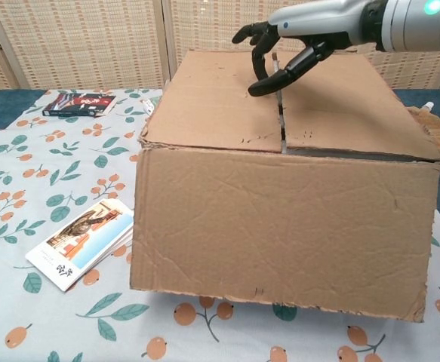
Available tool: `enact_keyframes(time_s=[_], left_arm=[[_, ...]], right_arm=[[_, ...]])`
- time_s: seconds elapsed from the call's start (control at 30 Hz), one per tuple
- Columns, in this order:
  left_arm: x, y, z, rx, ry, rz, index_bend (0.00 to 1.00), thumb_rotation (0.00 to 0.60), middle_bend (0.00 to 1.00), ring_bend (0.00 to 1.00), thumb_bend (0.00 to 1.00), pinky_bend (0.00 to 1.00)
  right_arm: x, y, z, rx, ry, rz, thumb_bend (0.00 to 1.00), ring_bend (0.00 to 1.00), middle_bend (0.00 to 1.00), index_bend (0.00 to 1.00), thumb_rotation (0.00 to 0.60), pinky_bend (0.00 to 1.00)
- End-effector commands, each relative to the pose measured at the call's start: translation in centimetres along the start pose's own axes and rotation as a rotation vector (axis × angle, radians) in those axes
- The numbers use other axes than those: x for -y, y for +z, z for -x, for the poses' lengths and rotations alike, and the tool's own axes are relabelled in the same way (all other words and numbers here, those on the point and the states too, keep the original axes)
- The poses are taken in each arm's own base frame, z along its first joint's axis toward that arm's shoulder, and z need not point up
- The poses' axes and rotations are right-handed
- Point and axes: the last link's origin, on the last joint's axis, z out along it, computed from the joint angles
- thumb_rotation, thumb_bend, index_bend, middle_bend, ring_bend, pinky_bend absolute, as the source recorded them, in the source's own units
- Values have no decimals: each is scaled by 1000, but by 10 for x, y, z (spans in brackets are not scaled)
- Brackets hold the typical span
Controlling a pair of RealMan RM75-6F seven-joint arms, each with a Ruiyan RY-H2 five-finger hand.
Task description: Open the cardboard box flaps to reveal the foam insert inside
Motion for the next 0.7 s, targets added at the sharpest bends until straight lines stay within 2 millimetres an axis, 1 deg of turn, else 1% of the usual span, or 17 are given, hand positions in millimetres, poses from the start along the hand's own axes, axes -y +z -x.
enact_keyframes(time_s=[0.03, 0.2, 0.33, 0.4, 0.47, 0.53, 0.7], left_arm=[[1, 0, 0, 0, -3, 0, 0, 600, 83, 34, 406, 0], [1, 1, 0, 2, -5, 0, 0, 600, 82, 33, 407, 0], [1, 1, -1, 0, -7, 0, 0, 600, 82, 31, 406, 0], [1, 0, -1, -3, -9, 1, 0, 600, 83, 31, 406, 0], [2, -1, -1, -3, 0, 2, 0, 600, 82, 31, 407, 0], [2, -1, -1, -6, 18, 2, 0, 600, 82, 31, 421, 0], [1, -2, -2, -11, 9, 5, 0, 600, 82, 25, 441, 0]], right_arm=[[0, 2, 1, 2, 3, 1, 255, 0, 0, 433, 202, 0], [0, 4, 0, 4, 9, -1, 254, 0, 0, 375, 204, 0], [0, 4, 1, 23, 18, 0, 254, 0, 0, 373, 202, 0], [-1, 4, 1, 29, 5, -1, 254, 0, 0, 401, 200, 0], [-2, 4, 1, 29, -21, -2, 255, 0, 0, 454, 201, 0], [-4, 3, 2, 26, -59, -3, 255, 0, 0, 478, 202, 0], [-5, 2, 6, 49, -101, 3, 253, 0, 0, 502, 201, 0]])
